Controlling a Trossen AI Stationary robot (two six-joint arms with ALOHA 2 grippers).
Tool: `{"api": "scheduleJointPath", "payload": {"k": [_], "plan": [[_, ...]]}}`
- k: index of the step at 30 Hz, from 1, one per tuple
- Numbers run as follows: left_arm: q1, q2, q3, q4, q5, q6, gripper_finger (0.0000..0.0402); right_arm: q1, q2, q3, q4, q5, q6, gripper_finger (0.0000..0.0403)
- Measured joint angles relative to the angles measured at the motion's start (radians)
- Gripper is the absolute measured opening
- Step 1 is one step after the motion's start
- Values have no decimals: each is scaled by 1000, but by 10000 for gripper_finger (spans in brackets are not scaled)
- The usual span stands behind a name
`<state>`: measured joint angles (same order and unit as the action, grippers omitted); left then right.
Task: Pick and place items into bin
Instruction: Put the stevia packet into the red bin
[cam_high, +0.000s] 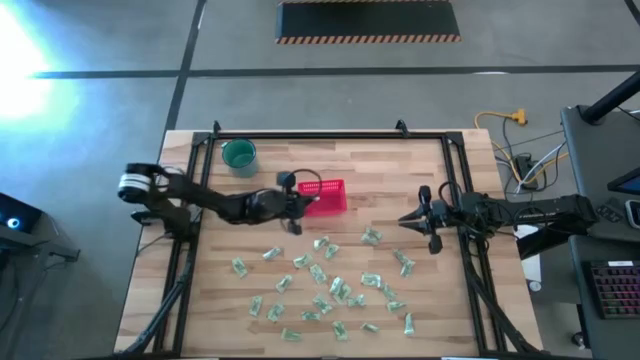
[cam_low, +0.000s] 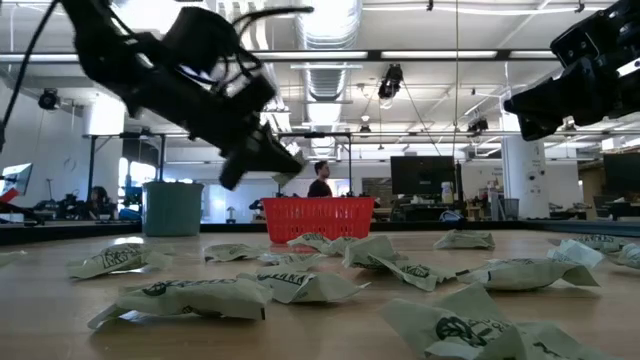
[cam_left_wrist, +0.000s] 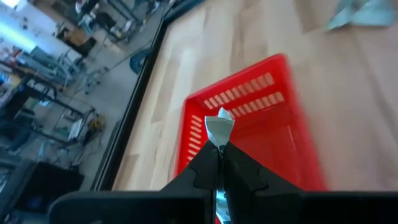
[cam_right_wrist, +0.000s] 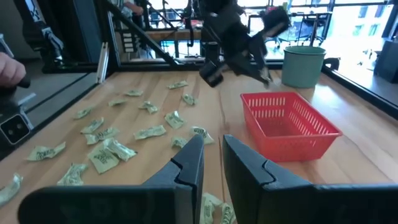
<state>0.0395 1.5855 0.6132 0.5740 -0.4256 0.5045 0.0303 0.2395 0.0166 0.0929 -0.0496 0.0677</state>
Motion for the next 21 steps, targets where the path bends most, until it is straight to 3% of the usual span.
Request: {"api": "scheduleJointPath", "payload": {"k": [6,15,21], "plan": [[18,56,83,-114,0,0,10,0,7,0,-7,0,0,52],[18,16,100,-170,0,-6,127,0,48,0,-6,-1,7,52],[18,-71,97,-276,-1,-60,173,0,123,0,18,0,8,52]]}}
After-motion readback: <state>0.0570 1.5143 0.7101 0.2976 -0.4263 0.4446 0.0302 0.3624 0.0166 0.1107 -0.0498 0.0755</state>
